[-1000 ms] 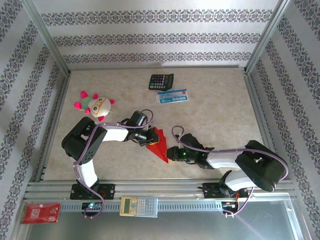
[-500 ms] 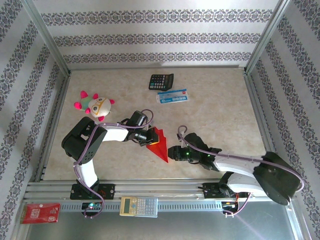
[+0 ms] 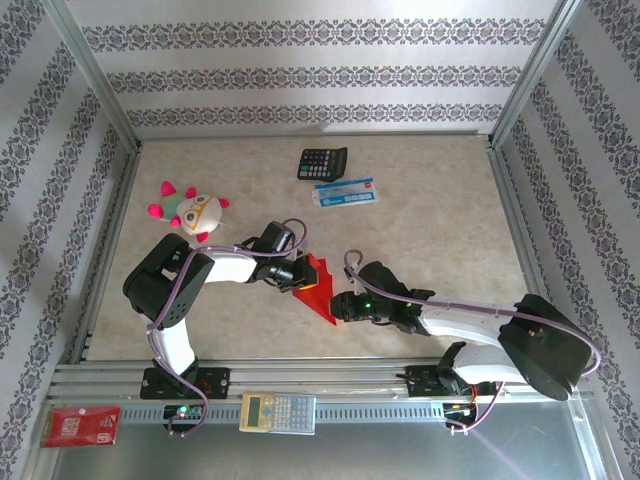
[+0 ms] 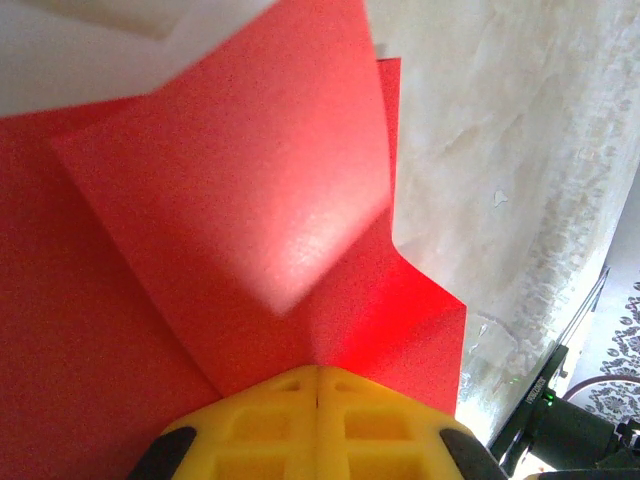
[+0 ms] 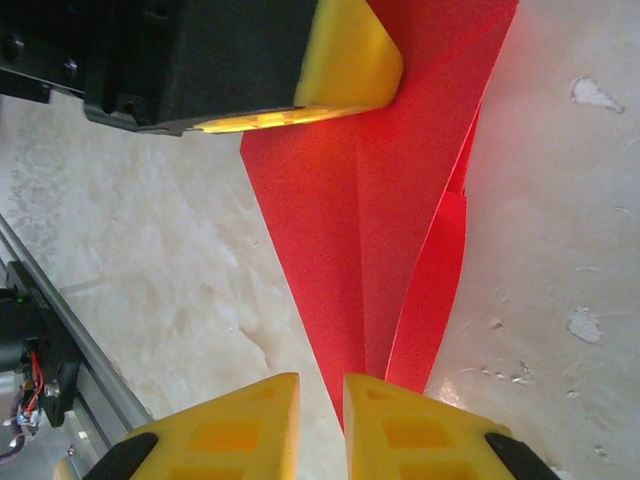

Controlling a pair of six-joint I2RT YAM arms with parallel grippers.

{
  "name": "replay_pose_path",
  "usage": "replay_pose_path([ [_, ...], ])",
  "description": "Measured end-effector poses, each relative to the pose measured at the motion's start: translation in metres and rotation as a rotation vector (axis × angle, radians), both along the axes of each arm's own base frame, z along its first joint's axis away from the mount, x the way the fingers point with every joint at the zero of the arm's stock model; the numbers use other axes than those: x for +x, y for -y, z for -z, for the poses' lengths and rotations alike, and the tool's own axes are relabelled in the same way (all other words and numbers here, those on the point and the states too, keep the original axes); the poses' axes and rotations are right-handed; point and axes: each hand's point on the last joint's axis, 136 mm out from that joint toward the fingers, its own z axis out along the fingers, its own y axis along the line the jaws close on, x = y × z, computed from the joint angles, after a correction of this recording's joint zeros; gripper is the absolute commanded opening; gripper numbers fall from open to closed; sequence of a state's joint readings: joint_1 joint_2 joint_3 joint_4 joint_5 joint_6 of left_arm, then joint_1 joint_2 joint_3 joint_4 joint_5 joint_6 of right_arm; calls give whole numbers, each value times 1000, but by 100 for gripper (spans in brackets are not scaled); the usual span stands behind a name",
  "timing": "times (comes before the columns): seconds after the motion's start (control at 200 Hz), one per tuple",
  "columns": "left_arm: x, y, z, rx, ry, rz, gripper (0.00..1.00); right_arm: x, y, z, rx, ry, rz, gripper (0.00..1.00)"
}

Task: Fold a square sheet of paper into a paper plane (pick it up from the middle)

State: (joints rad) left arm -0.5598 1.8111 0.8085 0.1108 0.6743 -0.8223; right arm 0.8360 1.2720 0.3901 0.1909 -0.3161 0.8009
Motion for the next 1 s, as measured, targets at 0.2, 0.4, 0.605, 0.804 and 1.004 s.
replay_pose_path([
  [0.2,0,0,0,-1,1,0,5,-2,0,11,-29,-22,-14,17],
  [0.4,0,0,0,-1,1,0,6,-2,0,21,-49,-39,-17,16],
  [0.605,0,0,0,-1,1,0,5,-2,0,23,-51,-40,-17,15],
  [0.804,0,0,0,-1,1,0,6,-1,0,24,-55,-37,-20,17],
  [1.004,0,0,0,-3,1,0,5,-1,1,23,-56,-34,-21,21],
])
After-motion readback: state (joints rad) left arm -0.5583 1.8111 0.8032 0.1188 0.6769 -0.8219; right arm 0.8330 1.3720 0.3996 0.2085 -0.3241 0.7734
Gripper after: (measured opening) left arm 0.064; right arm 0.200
